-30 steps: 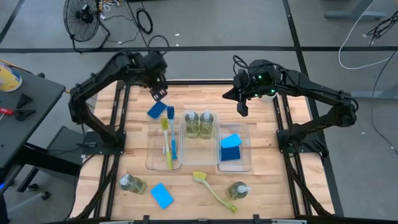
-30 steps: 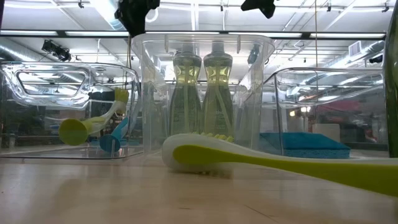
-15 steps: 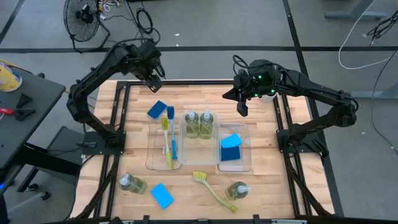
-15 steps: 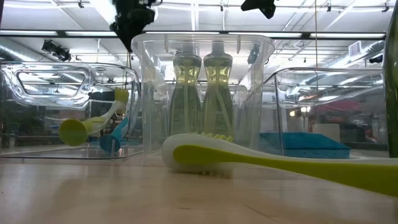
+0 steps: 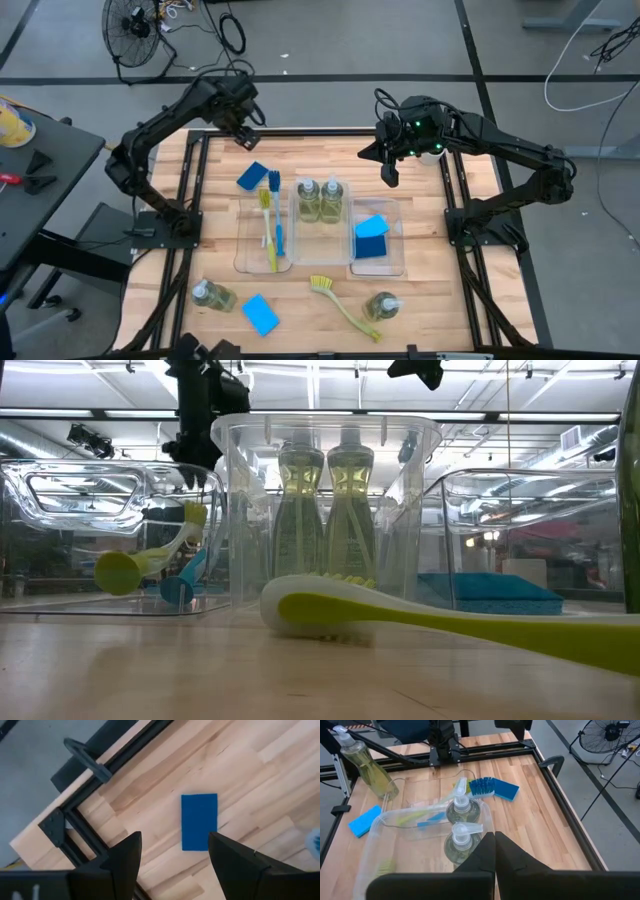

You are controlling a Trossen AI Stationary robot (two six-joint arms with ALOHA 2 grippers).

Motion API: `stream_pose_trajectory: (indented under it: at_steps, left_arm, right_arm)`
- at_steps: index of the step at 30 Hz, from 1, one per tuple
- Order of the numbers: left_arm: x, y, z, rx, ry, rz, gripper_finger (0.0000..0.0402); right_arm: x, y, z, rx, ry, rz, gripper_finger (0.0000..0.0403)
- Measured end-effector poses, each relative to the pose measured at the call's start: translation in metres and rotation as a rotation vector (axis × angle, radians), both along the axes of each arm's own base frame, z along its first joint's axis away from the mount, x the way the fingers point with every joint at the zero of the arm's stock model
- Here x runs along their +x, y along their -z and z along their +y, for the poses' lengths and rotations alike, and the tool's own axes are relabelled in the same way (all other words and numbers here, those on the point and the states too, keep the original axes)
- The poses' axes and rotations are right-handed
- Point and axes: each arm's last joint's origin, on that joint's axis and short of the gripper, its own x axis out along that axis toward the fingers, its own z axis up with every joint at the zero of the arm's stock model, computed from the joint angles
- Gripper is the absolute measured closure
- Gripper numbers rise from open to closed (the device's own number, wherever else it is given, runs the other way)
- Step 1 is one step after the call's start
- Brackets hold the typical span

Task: Pick & Place Kitchen Sink Supplies
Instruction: Put the blue sponge wipe into the right transparent bin

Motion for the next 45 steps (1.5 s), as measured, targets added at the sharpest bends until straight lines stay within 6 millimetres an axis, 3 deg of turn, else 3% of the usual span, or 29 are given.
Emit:
stream_pose_trajectory:
  at_steps: [20, 28, 36, 45]
  left_arm:
    - [-0.004, 0.089, 0.004, -0.090, -0.112, -0.064, 0.0170]
    - [-0.006, 0.099, 0.008, -0.107, -0.132, -0.137, 0.0165]
    - [-0.012, 0.113, 0.005, -0.146, -0.141, -0.129, 0.0116]
    - [-0.003, 0.113, 0.001, -0.156, -0.092, -0.178, 0.0103]
  right_arm:
    - [0.000, 0.000, 0.000, 0.001, -0.001, 0.005, 0.0403]
    - [0.000, 0.000, 0.000, 0.000, 0.000, 0.005, 0.0403]
    - [-0.002, 0.002, -0.005, 0.004, 0.019, 0.015, 0.0403]
    - [-0.003, 0.037, -0.021, 0.042, 0.079, 0.121, 0.0403]
